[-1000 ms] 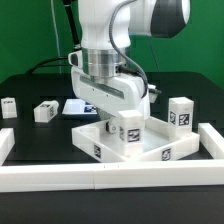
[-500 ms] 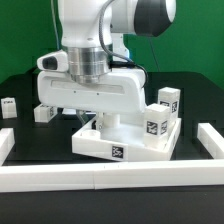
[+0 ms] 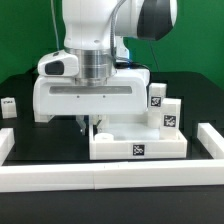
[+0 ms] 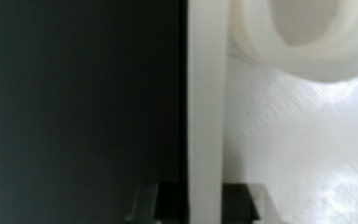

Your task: Assemble square table

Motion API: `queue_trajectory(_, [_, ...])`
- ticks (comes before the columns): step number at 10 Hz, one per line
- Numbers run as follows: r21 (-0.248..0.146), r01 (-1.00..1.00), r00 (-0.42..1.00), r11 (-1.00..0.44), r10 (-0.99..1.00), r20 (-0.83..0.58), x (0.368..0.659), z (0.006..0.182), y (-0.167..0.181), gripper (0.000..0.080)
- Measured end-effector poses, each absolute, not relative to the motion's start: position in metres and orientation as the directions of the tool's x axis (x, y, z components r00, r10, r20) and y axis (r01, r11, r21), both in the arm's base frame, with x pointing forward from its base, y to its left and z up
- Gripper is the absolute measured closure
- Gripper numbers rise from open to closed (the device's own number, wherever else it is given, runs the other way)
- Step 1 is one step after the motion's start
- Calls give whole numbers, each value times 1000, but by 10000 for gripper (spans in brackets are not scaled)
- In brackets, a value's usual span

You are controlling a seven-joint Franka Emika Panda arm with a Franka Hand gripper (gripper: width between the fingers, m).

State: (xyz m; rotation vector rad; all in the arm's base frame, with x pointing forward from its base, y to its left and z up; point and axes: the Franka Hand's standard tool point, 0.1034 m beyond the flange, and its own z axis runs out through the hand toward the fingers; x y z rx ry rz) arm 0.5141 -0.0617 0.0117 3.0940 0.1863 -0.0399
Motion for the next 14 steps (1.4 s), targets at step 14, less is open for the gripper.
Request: queue_trajectory(14, [162,912,389,-377,919,-55,579,18,-5,739])
